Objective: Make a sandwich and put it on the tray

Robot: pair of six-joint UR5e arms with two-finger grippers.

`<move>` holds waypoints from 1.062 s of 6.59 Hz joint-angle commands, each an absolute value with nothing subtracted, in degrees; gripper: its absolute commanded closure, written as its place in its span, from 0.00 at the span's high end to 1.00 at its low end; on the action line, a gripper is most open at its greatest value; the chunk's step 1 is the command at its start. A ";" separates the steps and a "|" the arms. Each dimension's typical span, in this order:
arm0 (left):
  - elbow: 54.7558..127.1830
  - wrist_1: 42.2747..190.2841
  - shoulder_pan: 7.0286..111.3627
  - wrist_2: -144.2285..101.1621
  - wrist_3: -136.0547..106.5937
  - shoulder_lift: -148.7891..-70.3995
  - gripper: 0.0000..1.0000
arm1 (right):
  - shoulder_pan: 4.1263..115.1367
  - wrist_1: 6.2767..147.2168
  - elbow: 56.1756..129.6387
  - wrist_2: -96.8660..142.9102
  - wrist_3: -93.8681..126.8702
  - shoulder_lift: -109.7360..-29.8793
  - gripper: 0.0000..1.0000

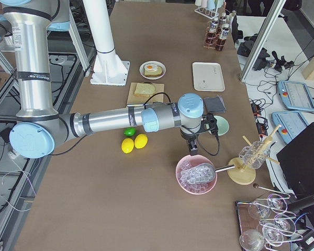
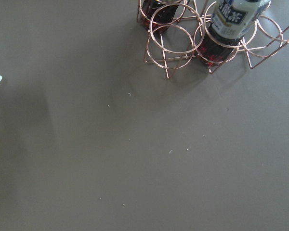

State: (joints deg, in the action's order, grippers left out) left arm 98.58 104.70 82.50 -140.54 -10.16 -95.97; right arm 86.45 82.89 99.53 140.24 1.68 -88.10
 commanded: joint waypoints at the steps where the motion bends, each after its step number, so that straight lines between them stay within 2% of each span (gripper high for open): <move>1: 98.35 117.97 74.57 -140.10 -27.67 -96.94 0.98 | 83.25 71.68 99.49 140.89 13.28 -87.98 1.00; 4: 98.52 126.46 63.49 -133.80 -56.42 -102.37 0.98 | 74.13 57.27 100.36 140.89 39.01 -87.89 1.00; 7: 102.89 129.29 54.95 -128.94 -72.12 -103.27 0.98 | 55.35 50.98 109.74 134.07 74.27 -88.15 1.00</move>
